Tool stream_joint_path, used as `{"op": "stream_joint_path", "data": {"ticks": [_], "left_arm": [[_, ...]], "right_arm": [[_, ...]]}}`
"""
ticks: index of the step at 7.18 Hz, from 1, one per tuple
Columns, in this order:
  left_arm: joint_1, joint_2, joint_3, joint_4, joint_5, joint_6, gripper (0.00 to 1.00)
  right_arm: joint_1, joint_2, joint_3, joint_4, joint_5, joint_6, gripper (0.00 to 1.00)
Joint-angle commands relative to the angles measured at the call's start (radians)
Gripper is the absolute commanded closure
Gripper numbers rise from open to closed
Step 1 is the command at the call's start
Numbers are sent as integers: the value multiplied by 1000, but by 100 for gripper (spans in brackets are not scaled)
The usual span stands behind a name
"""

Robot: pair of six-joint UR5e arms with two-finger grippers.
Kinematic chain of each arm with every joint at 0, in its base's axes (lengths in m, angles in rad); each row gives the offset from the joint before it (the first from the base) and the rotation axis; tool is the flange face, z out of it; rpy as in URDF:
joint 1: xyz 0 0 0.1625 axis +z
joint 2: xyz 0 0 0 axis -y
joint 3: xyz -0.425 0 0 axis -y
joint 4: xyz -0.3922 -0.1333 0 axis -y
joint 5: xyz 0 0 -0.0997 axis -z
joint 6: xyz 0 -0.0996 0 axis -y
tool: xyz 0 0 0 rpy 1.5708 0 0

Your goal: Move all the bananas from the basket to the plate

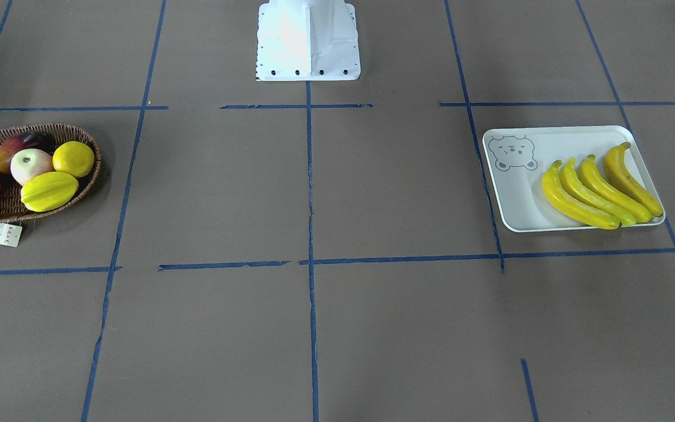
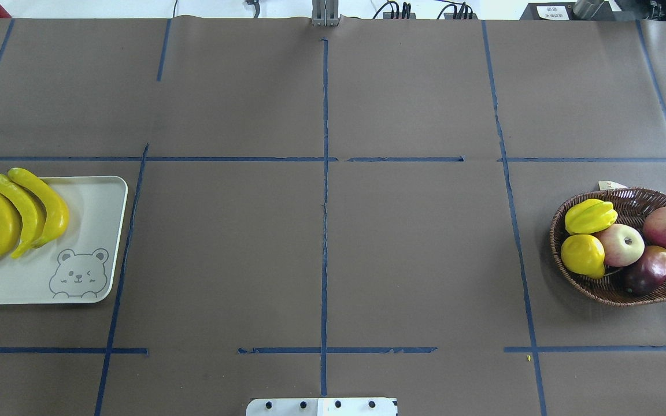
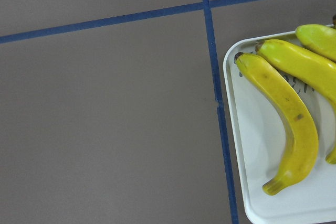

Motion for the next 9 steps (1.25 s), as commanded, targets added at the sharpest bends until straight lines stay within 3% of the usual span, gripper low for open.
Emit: {"op": "stream_joint_path", "data": {"ticks": [1, 9], "left_arm": [[0, 10, -1, -1, 0, 0, 0], [2, 16, 5, -1, -2, -2, 0]], "right_arm": [[0, -3, -6, 3, 1, 1, 0], [0, -4, -41, 9, 7, 1, 0]]}}
